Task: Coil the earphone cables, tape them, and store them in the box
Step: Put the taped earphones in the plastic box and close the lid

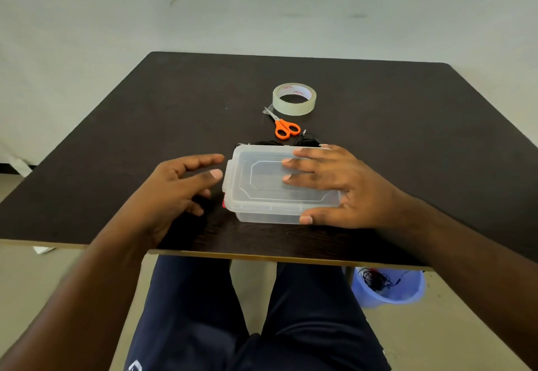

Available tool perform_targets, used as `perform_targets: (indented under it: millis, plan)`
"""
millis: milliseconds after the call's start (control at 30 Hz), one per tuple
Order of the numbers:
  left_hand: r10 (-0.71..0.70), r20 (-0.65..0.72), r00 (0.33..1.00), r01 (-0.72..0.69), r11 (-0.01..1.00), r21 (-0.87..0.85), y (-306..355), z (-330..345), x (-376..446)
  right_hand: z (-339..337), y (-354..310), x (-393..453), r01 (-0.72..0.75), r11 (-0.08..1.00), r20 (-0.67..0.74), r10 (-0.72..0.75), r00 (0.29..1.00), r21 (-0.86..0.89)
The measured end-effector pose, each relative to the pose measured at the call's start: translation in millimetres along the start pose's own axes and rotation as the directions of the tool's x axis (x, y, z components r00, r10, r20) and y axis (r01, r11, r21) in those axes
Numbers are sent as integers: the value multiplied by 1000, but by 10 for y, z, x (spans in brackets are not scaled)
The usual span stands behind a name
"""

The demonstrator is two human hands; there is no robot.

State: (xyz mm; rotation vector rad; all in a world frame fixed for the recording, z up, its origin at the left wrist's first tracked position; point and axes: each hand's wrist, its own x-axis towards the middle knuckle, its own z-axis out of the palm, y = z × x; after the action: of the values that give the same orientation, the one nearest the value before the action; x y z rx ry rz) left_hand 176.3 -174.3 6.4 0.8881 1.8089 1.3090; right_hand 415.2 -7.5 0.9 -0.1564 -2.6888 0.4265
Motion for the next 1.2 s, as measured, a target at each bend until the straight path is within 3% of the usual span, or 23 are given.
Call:
perform_targets:
  millis: [167,233,333,400,433,500,533,633,700,767,800,900,933,1000,1067,1100,1167,1200]
  plan:
    - [171,39,985,-174,980,97,232,54,15,-63,-25,40,18,992,-153,2,988,128]
    - [270,85,959,-275,960,55,417,94,6,-156,-41,85,33,978,-209,12,978,208]
    - [445,123,887,-452,891,38,660,133,132,-387,-67,188,-27,881,-224,150,963,473]
    - [531,77,844,-536,833,136,780,150,338,-579,10,296,-143,658,-132,350,927,740]
    - [543,61,837,-545,820,177,828,174,454,-672,95,344,-214,474,-18,438,899,854]
    - [517,50,854,-518,842,153,936,314,681,-824,318,398,-301,71,229,493,840,951]
    - [500,34,866,-500,860,101,966,414,807,-880,435,399,-314,-45,295,496,817,948]
    - [424,-8,906,-424,906,-4,1029,751,1169,-956,735,281,-282,-165,327,503,800,945]
    - [331,52,942,-333,942,33,1049,924,1314,-939,848,133,-220,-195,291,526,799,956]
    - [249,141,958,-266,956,124,1082,1087,1401,-885,965,-49,-197,-189,273,616,739,962]
    - [206,173,963,-234,958,163,1091,1163,1427,-847,1003,-106,-227,-164,275,697,662,960]
    - [43,262,964,-109,963,245,1051,1355,1497,-723,1079,-99,-431,-44,194,930,311,901]
    - [-5,279,960,-78,955,285,1021,1391,1522,-687,1106,-69,-510,-3,136,965,223,860]
    - [-40,294,955,-77,924,375,970,1429,1570,-627,1198,-30,-647,59,29,992,125,760]
    - [32,285,958,-156,893,422,966,1422,1611,-623,1218,3,-842,123,-95,992,85,526]
    - [85,286,954,-206,881,425,986,1408,1611,-640,1215,19,-944,142,-164,982,96,299]
    - [168,311,935,-297,851,433,1044,1343,1548,-643,1178,57,-984,142,-256,952,166,-110]
    - [196,327,925,-333,833,443,1061,1299,1511,-628,1160,68,-968,143,-279,940,198,-207]
